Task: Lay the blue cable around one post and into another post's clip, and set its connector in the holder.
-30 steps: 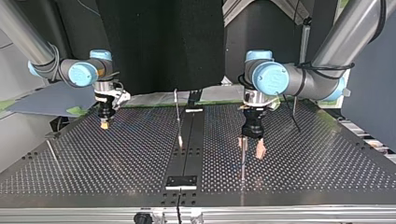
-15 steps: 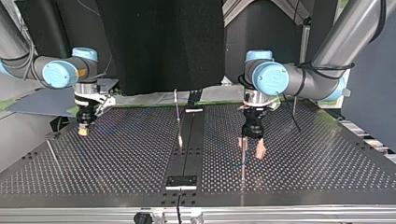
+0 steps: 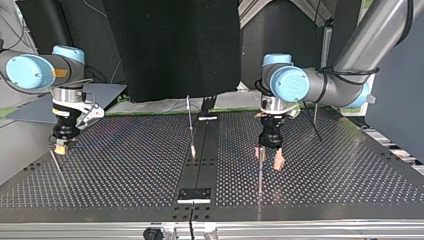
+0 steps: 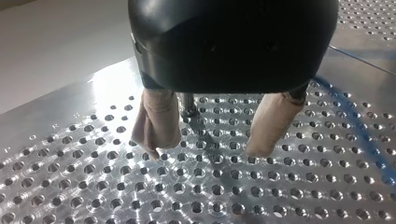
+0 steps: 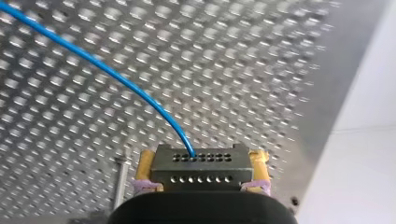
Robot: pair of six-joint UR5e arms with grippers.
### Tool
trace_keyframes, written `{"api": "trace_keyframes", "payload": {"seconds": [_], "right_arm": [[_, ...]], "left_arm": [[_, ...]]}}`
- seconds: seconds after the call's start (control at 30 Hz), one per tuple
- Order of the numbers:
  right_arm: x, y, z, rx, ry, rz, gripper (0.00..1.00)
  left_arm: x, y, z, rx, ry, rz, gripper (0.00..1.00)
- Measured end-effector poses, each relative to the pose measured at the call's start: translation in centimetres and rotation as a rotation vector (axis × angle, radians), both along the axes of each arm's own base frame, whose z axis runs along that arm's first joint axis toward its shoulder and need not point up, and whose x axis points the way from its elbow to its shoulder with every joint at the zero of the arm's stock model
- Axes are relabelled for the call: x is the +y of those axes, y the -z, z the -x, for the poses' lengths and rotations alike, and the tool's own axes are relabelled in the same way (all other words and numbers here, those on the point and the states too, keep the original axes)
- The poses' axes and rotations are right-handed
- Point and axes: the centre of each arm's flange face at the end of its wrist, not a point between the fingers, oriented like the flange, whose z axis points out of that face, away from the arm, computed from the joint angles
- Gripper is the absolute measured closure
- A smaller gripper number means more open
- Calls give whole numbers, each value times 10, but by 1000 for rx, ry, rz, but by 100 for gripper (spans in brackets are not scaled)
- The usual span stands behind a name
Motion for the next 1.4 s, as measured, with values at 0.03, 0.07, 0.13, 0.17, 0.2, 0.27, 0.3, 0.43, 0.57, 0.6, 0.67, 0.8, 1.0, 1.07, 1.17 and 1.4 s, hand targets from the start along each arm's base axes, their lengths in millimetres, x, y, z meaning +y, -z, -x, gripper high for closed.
{"api": "trace_keyframes", "payload": {"seconds": [0.03,0.07,0.13,0.17,0.2,0.27,0.3,0.43,0.57,0.6,0.67,0.8,1.0,1.07,1.17,1.4], "right_arm": [[0,-1,2,4,3,0,91],[-1,0,4,9,8,-4,91],[-3,4,7,15,15,-12,91],[-5,9,9,19,21,-19,91],[-7,13,10,22,25,-26,91],[-11,24,14,30,35,-44,91],[-13,29,16,33,40,-52,91],[-18,47,24,41,56,-80,91],[-21,58,34,41,74,-87,91],[-22,60,37,41,78,-86,91],[-23,62,42,40,86,-86,91],[-27,64,52,36,99,-81,91],[-33,63,62,30,86,-67,91],[-35,62,66,30,77,-65,91],[-37,61,70,36,60,-67,91],[-41,61,73,54,11,-69,91]], "left_arm": [[0,0,0,0,0,0,2],[0,0,0,0,0,0,2],[0,0,0,0,0,0,2],[0,0,0,0,-1,0,2],[0,0,0,0,-1,0,2],[0,0,0,0,-1,-1,2],[0,0,0,0,-1,-1,2],[0,0,0,0,-1,-2,2],[0,0,0,0,-1,-4,2],[0,0,0,-1,-1,-4,2],[0,0,0,0,-1,-4,2],[1,0,0,-1,-8,-4,2],[2,0,0,0,-13,-5,2],[1,0,0,0,-13,-5,2],[1,0,0,1,-13,-6,2],[1,0,1,5,-13,-9,2]]}}
